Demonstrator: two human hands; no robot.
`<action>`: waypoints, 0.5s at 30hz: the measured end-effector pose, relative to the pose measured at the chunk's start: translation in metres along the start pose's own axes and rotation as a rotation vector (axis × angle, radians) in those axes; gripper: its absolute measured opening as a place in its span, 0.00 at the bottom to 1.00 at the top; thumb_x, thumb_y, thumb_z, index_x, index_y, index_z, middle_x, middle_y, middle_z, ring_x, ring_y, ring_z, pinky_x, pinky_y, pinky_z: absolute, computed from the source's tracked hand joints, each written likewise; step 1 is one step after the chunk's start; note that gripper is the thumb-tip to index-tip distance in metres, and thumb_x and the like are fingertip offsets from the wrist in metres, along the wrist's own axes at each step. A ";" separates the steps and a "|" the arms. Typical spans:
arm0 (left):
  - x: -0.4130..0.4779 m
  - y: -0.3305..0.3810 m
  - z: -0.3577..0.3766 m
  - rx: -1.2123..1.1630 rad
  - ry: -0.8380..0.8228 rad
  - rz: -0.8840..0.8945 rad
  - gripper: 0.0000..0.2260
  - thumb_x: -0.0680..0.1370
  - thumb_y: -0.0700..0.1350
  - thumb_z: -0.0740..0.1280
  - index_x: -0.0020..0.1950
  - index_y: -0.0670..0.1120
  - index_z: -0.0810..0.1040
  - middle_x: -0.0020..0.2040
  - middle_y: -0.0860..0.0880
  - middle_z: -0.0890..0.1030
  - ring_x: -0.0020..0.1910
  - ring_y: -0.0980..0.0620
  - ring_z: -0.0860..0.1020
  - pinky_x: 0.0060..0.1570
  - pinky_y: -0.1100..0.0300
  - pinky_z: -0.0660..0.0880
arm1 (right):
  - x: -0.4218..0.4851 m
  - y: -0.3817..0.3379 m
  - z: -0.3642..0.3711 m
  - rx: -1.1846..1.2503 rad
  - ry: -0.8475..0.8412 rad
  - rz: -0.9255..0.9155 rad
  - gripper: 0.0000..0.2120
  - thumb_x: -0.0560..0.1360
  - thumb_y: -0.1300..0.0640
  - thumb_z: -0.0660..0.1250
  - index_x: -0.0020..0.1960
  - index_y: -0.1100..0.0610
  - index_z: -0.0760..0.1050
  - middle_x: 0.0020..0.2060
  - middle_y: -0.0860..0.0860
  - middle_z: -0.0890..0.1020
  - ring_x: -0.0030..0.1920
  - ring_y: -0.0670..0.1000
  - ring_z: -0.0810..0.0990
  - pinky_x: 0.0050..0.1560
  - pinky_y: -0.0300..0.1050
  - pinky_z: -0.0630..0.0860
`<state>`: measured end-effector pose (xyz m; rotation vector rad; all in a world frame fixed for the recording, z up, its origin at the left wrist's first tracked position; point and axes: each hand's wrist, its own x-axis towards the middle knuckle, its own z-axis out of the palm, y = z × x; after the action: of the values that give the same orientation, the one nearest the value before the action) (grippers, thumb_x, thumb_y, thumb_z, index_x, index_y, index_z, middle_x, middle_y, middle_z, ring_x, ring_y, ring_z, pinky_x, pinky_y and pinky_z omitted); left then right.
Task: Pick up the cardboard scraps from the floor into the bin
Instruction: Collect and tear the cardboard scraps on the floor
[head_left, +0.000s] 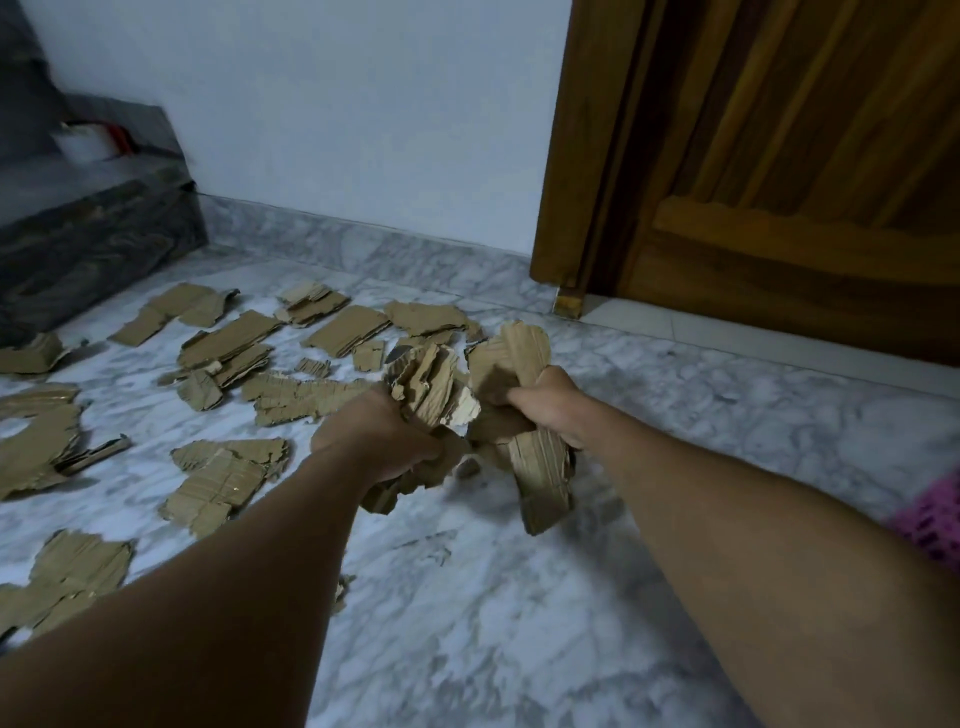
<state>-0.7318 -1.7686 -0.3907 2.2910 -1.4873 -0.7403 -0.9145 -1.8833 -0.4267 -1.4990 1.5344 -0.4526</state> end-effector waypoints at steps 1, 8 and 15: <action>-0.002 0.013 -0.004 -0.013 0.003 0.046 0.20 0.65 0.55 0.75 0.50 0.50 0.73 0.39 0.50 0.78 0.39 0.51 0.78 0.43 0.56 0.79 | -0.011 -0.005 -0.014 0.030 0.031 -0.008 0.15 0.74 0.52 0.72 0.51 0.56 0.68 0.48 0.54 0.77 0.45 0.51 0.78 0.43 0.45 0.77; -0.036 0.116 -0.016 -0.250 -0.140 0.254 0.14 0.68 0.54 0.76 0.46 0.51 0.76 0.40 0.49 0.79 0.39 0.53 0.78 0.41 0.57 0.79 | -0.113 -0.033 -0.128 0.177 0.236 -0.033 0.13 0.77 0.50 0.70 0.53 0.56 0.70 0.50 0.52 0.76 0.46 0.50 0.77 0.50 0.45 0.76; -0.099 0.228 -0.003 -0.647 -0.381 0.419 0.10 0.73 0.49 0.73 0.47 0.44 0.79 0.41 0.47 0.82 0.36 0.53 0.80 0.26 0.65 0.75 | -0.218 -0.022 -0.231 0.306 0.473 -0.032 0.30 0.74 0.46 0.71 0.70 0.55 0.64 0.52 0.52 0.78 0.46 0.50 0.78 0.53 0.48 0.75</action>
<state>-0.9338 -1.7724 -0.2457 1.3611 -1.5085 -1.3328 -1.1191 -1.7613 -0.2147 -1.2301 1.7016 -1.0698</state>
